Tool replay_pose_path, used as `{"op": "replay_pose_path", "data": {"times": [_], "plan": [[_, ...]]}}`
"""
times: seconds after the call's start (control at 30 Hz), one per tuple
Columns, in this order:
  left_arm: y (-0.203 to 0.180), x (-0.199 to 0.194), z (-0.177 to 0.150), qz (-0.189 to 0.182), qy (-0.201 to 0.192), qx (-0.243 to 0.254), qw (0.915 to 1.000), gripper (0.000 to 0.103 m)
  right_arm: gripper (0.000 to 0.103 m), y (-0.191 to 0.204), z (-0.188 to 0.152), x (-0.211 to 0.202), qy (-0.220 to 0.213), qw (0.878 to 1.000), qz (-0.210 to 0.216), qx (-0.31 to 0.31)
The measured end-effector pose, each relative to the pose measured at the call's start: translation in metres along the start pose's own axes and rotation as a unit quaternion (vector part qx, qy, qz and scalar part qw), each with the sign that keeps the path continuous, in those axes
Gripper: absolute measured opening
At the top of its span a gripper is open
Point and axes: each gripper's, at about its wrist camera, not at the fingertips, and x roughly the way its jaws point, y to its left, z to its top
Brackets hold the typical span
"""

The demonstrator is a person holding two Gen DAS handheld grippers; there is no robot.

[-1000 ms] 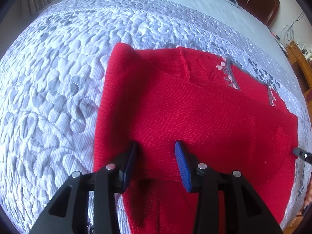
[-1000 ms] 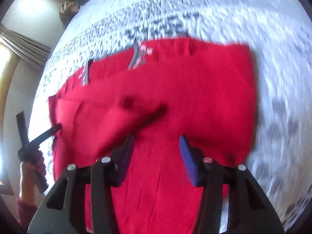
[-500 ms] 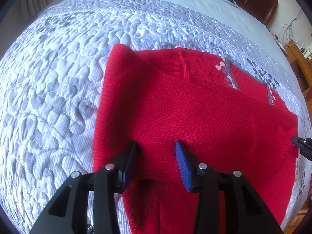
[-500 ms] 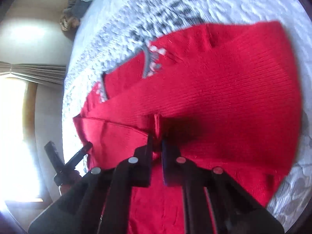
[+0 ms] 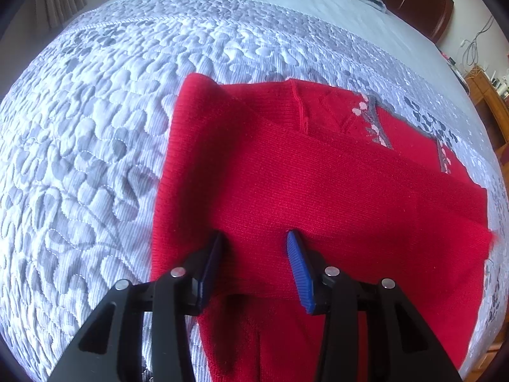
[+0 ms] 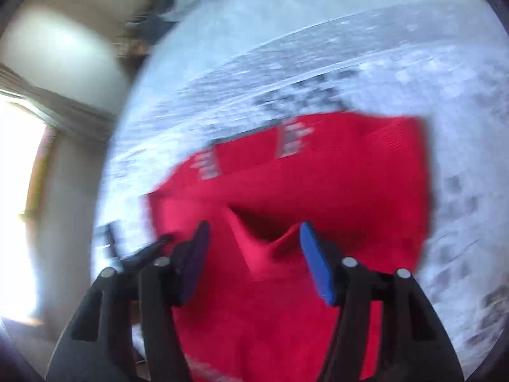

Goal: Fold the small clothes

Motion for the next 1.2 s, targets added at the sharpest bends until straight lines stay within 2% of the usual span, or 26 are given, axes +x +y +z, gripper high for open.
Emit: {"op": "replay_pose_path", "data": {"times": [0.13, 0.27, 0.4, 0.5, 0.53, 0.63, 0.67, 0.7, 0.77, 0.83, 0.87, 0.93, 1.0, 1.03, 1.1, 1.13, 1.2], "plan": [[-0.001, 0.001, 0.0, 0.002, -0.003, 0.003, 1.0, 0.044, 0.048, -0.039, -0.01, 0.027, 0.034, 0.999, -0.017, 0.009], [-0.003, 0.002, 0.0, 0.007, -0.005, 0.006, 0.9999, 0.044, 0.047, -0.068, -0.031, 0.054, 0.067, 0.998, -0.014, 0.01], [-0.006, 0.003, 0.001, 0.012, -0.004, 0.006, 0.9999, 0.045, 0.047, -0.067, -0.035, 0.072, 0.081, 0.997, 0.016, 0.001], [-0.006, 0.004, 0.003, 0.013, -0.003, 0.006, 0.9999, 0.045, 0.048, -0.06, -0.03, 0.085, 0.074, 0.997, 0.023, -0.01], [-0.006, 0.004, 0.003, 0.013, -0.003, 0.006, 0.9999, 0.045, 0.045, -0.058, -0.027, 0.089, 0.073, 0.997, 0.024, -0.015], [-0.006, 0.004, 0.004, 0.01, -0.002, 0.006, 0.9999, 0.045, 0.018, -0.055, -0.025, 0.085, 0.077, 0.997, 0.019, -0.016], [-0.005, 0.002, 0.004, 0.009, -0.002, 0.006, 0.9999, 0.045, 0.003, -0.055, -0.024, 0.08, 0.081, 0.995, 0.051, -0.006], [-0.004, -0.001, 0.005, 0.005, -0.002, 0.005, 1.0, 0.045, 0.004, -0.057, -0.023, 0.074, 0.081, 0.994, 0.072, 0.003], [0.001, -0.012, 0.007, -0.006, -0.019, -0.008, 0.9998, 0.045, 0.003, -0.056, -0.019, 0.057, 0.066, 0.995, 0.077, 0.006], [0.006, -0.032, 0.007, -0.022, -0.065, -0.023, 0.9974, 0.05, 0.003, -0.053, -0.011, 0.031, 0.044, 0.995, 0.084, -0.004], [0.007, -0.04, 0.007, -0.023, -0.084, -0.024, 0.9959, 0.058, 0.003, -0.053, -0.007, 0.023, 0.038, 0.996, 0.086, -0.004], [0.002, -0.048, 0.009, -0.001, -0.106, -0.009, 0.9943, 0.06, 0.003, -0.055, 0.003, 0.006, 0.026, 0.998, 0.062, -0.015], [-0.009, -0.039, 0.01, 0.033, -0.093, 0.029, 0.9947, 0.062, 0.005, -0.062, 0.009, 0.008, 0.03, 0.999, 0.005, -0.025], [-0.016, -0.027, 0.01, 0.062, -0.071, 0.05, 0.9943, 0.062, 0.008, -0.069, 0.009, 0.017, 0.05, 0.998, -0.012, -0.021], [-0.018, -0.01, 0.009, 0.082, -0.043, 0.058, 0.994, 0.062, 0.009, -0.084, 0.004, 0.037, 0.088, 0.995, -0.038, -0.008], [-0.018, -0.006, 0.007, 0.084, -0.044, 0.056, 0.9938, 0.062, 0.01, -0.092, 0.001, 0.044, 0.098, 0.994, -0.048, -0.004], [-0.017, -0.009, 0.006, 0.082, -0.052, 0.054, 0.9938, 0.062, 0.022, -0.107, -0.001, 0.045, 0.09, 0.995, -0.031, 0.015]]}}
